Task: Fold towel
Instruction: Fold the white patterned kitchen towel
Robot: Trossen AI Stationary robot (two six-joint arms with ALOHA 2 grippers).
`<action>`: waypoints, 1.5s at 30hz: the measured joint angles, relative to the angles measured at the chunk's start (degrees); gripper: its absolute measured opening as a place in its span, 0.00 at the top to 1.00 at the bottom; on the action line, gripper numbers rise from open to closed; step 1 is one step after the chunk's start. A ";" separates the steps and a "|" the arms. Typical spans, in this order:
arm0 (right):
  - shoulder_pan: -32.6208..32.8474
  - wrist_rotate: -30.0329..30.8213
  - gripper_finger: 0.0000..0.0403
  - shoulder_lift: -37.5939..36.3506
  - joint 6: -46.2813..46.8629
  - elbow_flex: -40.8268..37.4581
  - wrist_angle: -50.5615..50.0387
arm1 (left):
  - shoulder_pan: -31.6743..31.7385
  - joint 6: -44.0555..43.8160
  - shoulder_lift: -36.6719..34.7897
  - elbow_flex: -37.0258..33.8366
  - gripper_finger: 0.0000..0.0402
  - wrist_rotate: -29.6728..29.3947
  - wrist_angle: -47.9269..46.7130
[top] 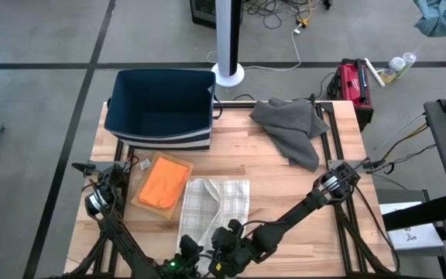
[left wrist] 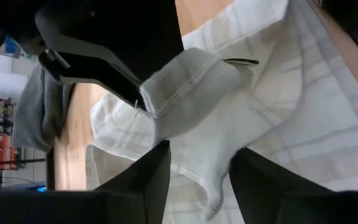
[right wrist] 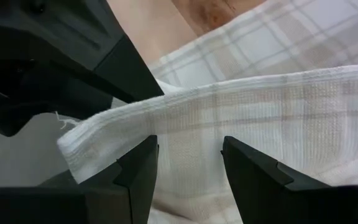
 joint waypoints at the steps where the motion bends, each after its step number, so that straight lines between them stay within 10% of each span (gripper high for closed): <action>1: 0.00 0.00 0.57 0.02 -0.02 0.00 0.00 | 0.08 0.00 0.00 0.00 0.64 0.00 0.00; 45: 0.13 -3.08 0.57 0.00 -6.16 0.09 4.46 | 2.87 0.95 -0.02 -0.90 0.65 0.81 1.90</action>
